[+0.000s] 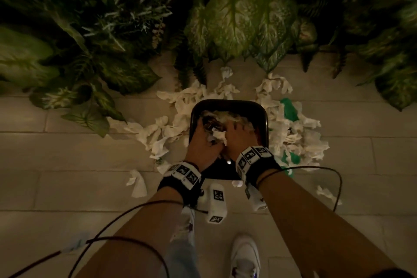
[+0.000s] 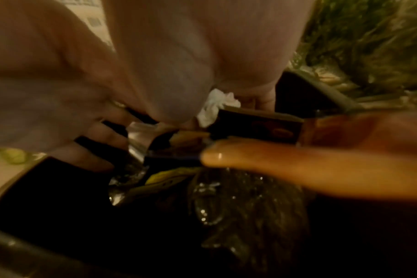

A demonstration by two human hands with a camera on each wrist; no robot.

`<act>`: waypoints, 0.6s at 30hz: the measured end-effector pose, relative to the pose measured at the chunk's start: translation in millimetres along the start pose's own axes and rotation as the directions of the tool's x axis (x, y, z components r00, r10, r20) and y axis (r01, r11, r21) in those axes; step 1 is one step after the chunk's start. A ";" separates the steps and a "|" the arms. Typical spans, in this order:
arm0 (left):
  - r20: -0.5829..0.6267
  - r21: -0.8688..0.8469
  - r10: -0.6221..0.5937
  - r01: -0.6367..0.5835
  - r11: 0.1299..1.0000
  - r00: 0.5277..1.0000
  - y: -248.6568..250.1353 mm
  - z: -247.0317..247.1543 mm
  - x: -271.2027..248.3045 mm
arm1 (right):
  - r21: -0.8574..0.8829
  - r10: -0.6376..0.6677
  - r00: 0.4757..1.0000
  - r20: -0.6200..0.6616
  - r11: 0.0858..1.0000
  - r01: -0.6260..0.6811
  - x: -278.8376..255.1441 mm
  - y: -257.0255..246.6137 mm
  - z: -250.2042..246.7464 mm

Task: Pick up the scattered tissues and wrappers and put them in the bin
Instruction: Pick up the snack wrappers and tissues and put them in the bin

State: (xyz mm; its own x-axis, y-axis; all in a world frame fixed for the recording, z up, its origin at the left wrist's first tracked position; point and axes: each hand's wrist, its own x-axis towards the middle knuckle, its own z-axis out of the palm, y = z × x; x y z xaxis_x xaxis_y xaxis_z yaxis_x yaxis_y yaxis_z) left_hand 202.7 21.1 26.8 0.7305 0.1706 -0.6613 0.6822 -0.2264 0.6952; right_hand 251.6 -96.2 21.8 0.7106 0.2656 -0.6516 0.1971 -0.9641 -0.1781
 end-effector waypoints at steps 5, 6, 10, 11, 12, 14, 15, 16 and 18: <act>-0.071 -0.161 0.143 -0.153 0.975 0.987 -3.9 -35.8 -32.1 | 0.112 0.108 0.982 0.155 0.986 -0.127 3.9 -6.1 0.8; -0.098 -0.214 0.153 -0.171 0.962 0.983 -10.1 -47.3 -37.1 | 0.179 0.100 0.981 0.166 0.975 -0.130 -0.5 -6.8 -5.5; -0.252 -0.303 0.124 -0.200 0.932 0.960 -46.6 -94.4 -55.1 | 0.321 0.042 0.999 -0.004 0.946 -0.038 -35.9 -22.8 -41.3; -0.320 -0.261 0.089 -0.178 0.949 0.943 -62.9 -104.2 -56.1 | 0.346 0.012 0.994 -0.108 0.938 0.026 -46.6 -33.4 -47.5; -0.381 -0.213 0.034 -0.123 0.969 0.924 -79.8 -112.3 -56.7 | 0.383 -0.025 0.974 -0.223 0.917 0.112 -56.9 -47.2 -52.5; -0.463 -0.133 -0.059 -0.004 0.991 0.885 -114.1 -125.2 -56.0 | 0.502 -0.061 0.919 -0.388 0.823 0.267 -70.2 -84.3 -50.8; -0.484 -0.095 -0.096 0.057 0.994 0.870 -133.3 -128.8 -54.5 | 0.551 -0.071 0.911 -0.407 0.777 0.307 -71.7 -104.2 -44.2; -0.489 -0.077 -0.140 0.117 0.990 0.861 -149.4 -130.9 -52.4 | 0.568 -0.098 0.909 -0.405 0.752 0.334 -69.1 -123.6 -35.2; -0.473 -0.085 -0.207 0.189 0.978 0.856 -179.3 -130.2 -46.9 | 0.530 -0.194 0.925 -0.327 0.773 0.349 -52.5 -158.0 -8.1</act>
State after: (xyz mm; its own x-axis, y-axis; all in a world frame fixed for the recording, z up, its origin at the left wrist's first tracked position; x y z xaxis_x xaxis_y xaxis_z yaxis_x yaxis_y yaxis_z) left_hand 50.2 178.5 -30.2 0.4995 0.6466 -0.5766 0.8082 -0.1081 0.5788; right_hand 188.6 42.2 90.1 0.8398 0.4331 -0.3272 0.0428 -0.6537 -0.7556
